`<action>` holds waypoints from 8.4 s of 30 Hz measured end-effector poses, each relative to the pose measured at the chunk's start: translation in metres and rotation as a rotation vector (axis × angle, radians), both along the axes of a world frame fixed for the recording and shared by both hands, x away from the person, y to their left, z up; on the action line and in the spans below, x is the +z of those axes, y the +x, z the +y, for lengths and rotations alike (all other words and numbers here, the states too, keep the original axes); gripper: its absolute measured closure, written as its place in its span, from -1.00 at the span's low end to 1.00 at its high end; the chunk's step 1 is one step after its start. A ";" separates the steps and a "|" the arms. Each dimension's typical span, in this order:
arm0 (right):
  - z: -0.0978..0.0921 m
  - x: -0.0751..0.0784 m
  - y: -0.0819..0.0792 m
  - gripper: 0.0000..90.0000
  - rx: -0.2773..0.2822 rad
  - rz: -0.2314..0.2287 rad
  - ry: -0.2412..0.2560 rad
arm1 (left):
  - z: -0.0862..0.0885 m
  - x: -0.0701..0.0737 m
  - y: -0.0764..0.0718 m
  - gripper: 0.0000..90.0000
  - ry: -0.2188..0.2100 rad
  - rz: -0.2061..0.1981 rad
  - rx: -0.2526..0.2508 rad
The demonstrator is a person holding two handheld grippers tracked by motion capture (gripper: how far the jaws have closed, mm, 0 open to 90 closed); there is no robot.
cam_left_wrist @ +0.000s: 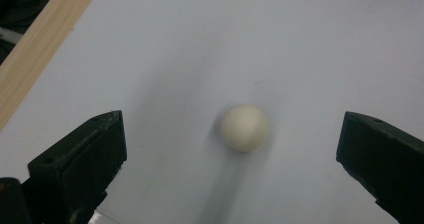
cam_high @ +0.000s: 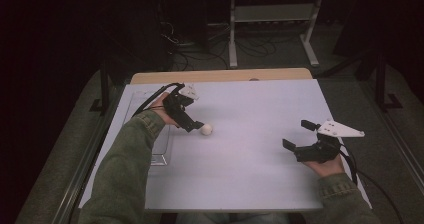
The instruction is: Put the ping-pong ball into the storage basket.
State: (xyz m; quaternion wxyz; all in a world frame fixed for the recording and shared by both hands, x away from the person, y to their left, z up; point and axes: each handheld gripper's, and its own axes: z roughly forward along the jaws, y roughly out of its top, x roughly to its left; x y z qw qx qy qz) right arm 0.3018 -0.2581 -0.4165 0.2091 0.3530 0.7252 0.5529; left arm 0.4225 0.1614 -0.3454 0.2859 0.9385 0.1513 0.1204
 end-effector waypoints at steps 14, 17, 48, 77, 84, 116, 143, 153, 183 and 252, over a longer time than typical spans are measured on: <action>-0.001 0.000 -0.001 -1.00 -0.001 0.001 -0.009 | -0.014 -0.010 0.003 -1.00 0.080 0.028 -0.045; -0.001 0.000 -0.002 -1.00 -0.002 0.001 -0.008 | -0.019 -0.015 0.003 -1.00 0.099 0.038 -0.064; -0.001 0.000 -0.003 -1.00 0.028 0.022 -0.001 | -0.041 -0.038 0.012 -0.92 0.200 0.093 -0.113; -0.002 0.000 -0.003 -1.00 0.023 0.007 0.009 | -0.050 -0.055 0.020 -0.23 0.291 0.094 -0.178; -0.001 -0.001 -0.002 -1.00 0.024 0.008 0.003 | -0.052 -0.057 0.021 -0.13 0.288 0.105 -0.179; -0.003 -0.001 -0.003 -1.00 0.018 0.016 0.008 | -0.041 -0.049 0.021 0.12 0.286 0.118 -0.171; -0.001 -0.002 -0.005 -1.00 0.029 0.017 -0.005 | -0.029 0.024 0.001 0.12 0.289 0.044 -0.179; -0.003 -0.003 -0.007 -1.00 0.024 0.020 -0.013 | -0.023 0.056 0.000 0.12 0.284 0.016 -0.167; -0.002 -0.001 -0.007 -1.00 0.027 0.006 -0.029 | -0.008 0.136 -0.031 0.12 0.335 -0.075 -0.151; 0.000 0.001 -0.013 -1.00 0.037 -0.020 -0.037 | 0.095 0.128 -0.045 0.12 0.378 -0.042 0.037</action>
